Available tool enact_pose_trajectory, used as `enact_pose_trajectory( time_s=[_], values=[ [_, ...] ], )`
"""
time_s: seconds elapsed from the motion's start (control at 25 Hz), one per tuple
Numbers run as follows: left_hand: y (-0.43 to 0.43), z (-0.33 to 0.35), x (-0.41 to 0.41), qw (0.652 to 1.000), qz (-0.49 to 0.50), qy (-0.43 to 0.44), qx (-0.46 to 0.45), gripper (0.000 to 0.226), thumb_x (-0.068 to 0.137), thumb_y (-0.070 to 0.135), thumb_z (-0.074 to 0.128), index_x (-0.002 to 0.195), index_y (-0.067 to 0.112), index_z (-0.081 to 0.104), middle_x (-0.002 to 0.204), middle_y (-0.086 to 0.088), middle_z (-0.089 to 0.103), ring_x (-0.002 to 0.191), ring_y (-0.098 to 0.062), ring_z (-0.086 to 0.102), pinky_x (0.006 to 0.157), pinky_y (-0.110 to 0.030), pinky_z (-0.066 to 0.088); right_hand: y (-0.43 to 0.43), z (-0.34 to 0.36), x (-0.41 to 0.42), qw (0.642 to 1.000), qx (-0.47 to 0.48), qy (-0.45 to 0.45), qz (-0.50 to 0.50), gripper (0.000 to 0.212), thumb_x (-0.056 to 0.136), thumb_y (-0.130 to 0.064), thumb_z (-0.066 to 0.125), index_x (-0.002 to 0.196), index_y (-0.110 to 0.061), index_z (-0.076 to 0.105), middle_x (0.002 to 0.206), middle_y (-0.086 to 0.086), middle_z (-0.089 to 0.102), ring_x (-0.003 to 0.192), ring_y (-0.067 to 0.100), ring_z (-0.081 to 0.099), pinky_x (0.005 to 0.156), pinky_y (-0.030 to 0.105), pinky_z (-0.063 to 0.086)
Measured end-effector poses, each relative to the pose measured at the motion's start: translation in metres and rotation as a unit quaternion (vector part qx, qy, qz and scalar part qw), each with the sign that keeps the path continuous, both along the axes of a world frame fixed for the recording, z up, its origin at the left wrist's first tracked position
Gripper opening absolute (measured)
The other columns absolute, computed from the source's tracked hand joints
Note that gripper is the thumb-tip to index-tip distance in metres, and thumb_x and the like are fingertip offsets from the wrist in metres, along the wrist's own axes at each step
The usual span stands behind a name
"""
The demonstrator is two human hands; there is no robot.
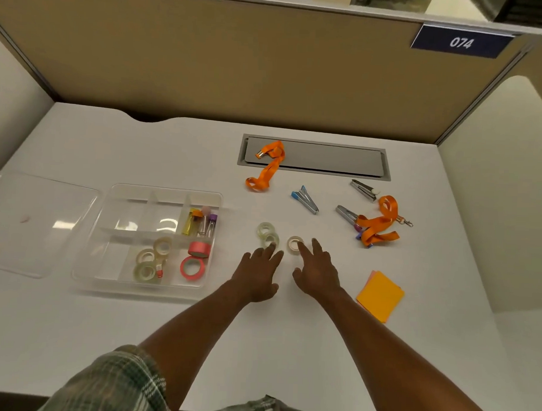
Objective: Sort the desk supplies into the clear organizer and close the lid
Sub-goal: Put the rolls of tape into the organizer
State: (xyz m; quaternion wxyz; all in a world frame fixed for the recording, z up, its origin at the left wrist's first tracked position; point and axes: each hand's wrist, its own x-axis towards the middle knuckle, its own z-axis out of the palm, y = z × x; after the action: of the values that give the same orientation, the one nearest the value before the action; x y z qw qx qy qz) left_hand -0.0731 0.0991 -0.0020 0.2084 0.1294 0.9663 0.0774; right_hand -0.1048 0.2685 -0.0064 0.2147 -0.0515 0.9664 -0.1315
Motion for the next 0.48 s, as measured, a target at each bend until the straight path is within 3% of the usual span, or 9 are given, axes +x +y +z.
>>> enact_pose_trajectory(
  time_s=[0.24, 0.48],
  values=[
    [0.013, -0.009, 0.006, 1.0, 0.021, 0.009, -0.019, 0.084, 0.089, 0.045, 0.055, 0.155, 0.017, 0.012, 0.161, -0.012, 0.018, 0.141, -0.032, 0.03, 0.111, -0.046, 0.03, 0.008, -0.005, 0.001, 0.999, 0.021, -0.019, 0.046, 0.065, 0.095, -0.037, 0.055, 0.153, -0.028, 0.027, 0.165, 0.008, 0.013, 0.143, 0.031, 0.032, 0.107, 0.042, 0.041],
    [0.022, -0.01, 0.006, 0.998, 0.048, 0.035, -0.007, 0.082, 0.089, 0.044, 0.057, 0.155, 0.017, 0.015, 0.163, -0.013, 0.011, 0.135, -0.033, 0.036, 0.106, -0.043, 0.035, 0.019, -0.006, 0.008, 0.999, -0.007, 0.006, 0.043, 0.056, 0.091, -0.036, 0.061, 0.141, -0.019, 0.043, 0.153, 0.009, 0.035, 0.132, 0.029, 0.044, 0.102, 0.039, 0.044]
  ],
)
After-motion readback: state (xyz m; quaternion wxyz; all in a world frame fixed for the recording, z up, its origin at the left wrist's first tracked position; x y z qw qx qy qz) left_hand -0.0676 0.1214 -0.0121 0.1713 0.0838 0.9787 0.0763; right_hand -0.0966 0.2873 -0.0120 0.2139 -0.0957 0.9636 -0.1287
